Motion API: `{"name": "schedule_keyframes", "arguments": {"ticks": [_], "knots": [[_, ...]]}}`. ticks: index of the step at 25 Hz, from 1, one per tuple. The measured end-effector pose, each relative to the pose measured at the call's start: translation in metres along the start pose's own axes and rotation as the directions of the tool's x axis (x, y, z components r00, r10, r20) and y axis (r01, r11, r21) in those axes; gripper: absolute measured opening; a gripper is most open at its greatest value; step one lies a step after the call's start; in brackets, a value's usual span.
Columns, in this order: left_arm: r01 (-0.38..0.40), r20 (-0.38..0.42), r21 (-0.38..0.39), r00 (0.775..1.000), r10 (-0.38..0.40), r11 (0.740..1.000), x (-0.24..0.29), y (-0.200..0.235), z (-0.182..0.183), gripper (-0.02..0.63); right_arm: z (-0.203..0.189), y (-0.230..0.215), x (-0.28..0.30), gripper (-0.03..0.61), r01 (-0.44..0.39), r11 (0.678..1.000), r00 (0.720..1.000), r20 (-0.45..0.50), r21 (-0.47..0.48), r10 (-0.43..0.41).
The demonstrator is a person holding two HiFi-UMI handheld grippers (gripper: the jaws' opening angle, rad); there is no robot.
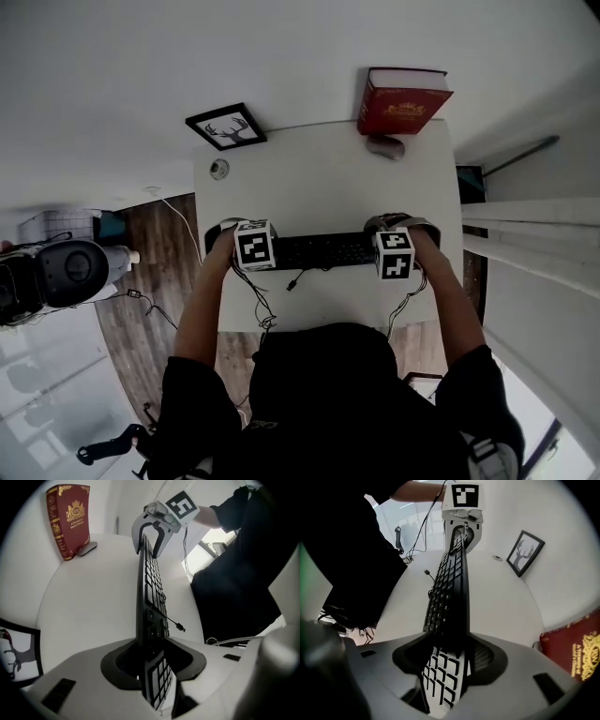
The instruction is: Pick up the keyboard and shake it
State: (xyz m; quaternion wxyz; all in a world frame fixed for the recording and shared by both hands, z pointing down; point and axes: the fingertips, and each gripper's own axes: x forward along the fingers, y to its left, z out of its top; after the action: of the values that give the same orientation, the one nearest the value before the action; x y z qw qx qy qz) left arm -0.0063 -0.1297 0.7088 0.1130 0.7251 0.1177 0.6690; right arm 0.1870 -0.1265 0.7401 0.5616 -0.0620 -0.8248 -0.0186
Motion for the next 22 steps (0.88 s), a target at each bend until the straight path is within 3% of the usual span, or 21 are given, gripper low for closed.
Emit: {"name": "schedule_keyframes", "arguments": {"ticks": [5, 8, 10, 12, 15, 16, 17, 19, 20, 22], "knots": [[-0.005, 0.027, 0.032, 1.0, 0.004, 0.999, 0.004, 0.019, -0.002, 0.173, 0.001, -0.014, 0.0, 0.223, -0.153, 0.988, 0.987, 0.041, 0.014, 0.153], [-0.108, 0.053, 0.085, 0.993, 0.104, 0.99, 0.006, 0.036, -0.004, 0.229, -0.002, -0.023, 0.003, 0.225, -0.247, 0.968, 0.969, 0.038, 0.035, 0.246], [-0.207, 0.065, 0.128, 0.978, 0.2, 0.97, 0.0, 0.042, 0.002, 0.281, -0.005, -0.028, 0.007, 0.226, -0.293, 0.955, 0.956, 0.034, 0.056, 0.291], [-0.31, 0.04, 0.151, 0.951, 0.307, 0.939, -0.004, 0.044, 0.003, 0.277, -0.006, -0.034, 0.012, 0.227, -0.328, 0.942, 0.945, 0.03, 0.075, 0.326], [-0.416, -0.067, 0.129, 0.902, 0.426, 0.9, -0.001, 0.04, -0.004, 0.259, -0.005, -0.04, 0.014, 0.227, -0.367, 0.928, 0.93, 0.037, 0.069, 0.365], [-0.461, -0.101, 0.121, 0.875, 0.473, 0.879, -0.002, 0.039, -0.005, 0.261, -0.003, -0.042, 0.015, 0.227, -0.374, 0.925, 0.927, 0.032, 0.061, 0.373], [-0.525, -0.124, 0.122, 0.834, 0.537, 0.843, -0.007, 0.041, -0.005, 0.225, -0.003, -0.044, 0.017, 0.227, -0.38, 0.924, 0.925, 0.021, 0.054, 0.379], [-0.648, -0.134, 0.119, 0.74, 0.659, 0.752, -0.018, 0.048, -0.002, 0.103, -0.003, -0.048, 0.022, 0.239, -0.389, 0.92, 0.921, -0.007, 0.044, 0.39], [-0.67, -0.129, 0.103, 0.724, 0.678, 0.735, -0.018, 0.048, -0.001, 0.058, -0.002, -0.051, 0.024, 0.247, -0.391, 0.92, 0.92, -0.017, 0.039, 0.392], [-0.646, -0.111, 0.06, 0.753, 0.649, 0.761, -0.003, 0.045, 0.0, 0.023, -0.002, -0.055, 0.026, 0.262, -0.385, 0.922, 0.922, -0.034, 0.032, 0.386]]}}
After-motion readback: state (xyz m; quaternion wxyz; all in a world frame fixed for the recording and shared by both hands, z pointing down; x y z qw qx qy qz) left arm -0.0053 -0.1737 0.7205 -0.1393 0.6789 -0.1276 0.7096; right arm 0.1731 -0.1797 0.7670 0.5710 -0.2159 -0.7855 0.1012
